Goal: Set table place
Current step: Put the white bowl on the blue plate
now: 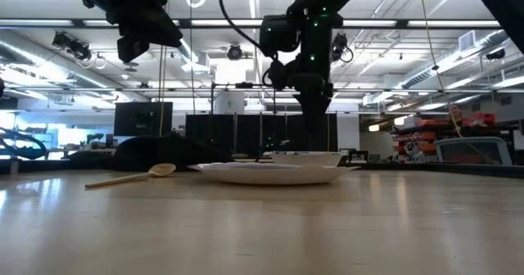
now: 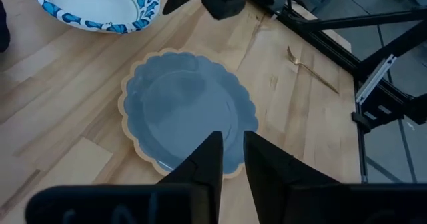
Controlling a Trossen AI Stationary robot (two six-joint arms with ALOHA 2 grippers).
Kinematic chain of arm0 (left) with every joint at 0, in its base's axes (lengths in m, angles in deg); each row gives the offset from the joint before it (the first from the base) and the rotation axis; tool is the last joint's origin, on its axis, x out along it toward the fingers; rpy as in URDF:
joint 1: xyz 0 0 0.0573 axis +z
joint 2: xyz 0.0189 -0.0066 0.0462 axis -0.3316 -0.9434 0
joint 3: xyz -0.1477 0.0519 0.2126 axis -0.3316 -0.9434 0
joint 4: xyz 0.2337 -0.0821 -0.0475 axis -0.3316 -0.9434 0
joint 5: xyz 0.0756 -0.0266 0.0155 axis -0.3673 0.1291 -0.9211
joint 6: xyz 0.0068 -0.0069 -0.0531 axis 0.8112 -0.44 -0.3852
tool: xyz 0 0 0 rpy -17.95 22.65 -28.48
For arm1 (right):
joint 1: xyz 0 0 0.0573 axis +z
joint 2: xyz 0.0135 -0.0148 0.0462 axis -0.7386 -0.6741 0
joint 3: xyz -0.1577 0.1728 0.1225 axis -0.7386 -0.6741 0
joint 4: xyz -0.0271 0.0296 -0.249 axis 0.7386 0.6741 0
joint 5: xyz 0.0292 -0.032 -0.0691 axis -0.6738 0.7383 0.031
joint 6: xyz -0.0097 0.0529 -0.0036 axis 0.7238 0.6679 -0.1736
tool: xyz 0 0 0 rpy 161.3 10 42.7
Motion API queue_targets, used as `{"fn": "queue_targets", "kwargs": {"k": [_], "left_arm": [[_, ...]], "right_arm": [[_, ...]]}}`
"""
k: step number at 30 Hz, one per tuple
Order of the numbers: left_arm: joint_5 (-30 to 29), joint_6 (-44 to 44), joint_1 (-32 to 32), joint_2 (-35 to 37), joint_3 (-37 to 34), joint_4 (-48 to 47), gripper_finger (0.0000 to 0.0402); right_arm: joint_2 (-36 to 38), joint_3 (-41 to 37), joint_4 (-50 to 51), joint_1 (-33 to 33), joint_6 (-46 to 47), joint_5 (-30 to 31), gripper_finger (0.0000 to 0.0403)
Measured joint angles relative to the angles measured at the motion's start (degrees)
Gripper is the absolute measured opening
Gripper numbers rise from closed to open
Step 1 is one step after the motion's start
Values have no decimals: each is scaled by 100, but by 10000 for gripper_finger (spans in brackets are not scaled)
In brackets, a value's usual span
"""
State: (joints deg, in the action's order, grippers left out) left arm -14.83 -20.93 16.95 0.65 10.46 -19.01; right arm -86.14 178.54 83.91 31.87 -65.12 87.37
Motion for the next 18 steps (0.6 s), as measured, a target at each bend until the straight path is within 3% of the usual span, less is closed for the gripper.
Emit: {"fn": "queue_targets", "kwargs": {"k": [18], "left_arm": [[-43,-156,11,0,0,37,72]], "right_arm": [[-442,-14,-275,-297,-629,-290,146]]}}
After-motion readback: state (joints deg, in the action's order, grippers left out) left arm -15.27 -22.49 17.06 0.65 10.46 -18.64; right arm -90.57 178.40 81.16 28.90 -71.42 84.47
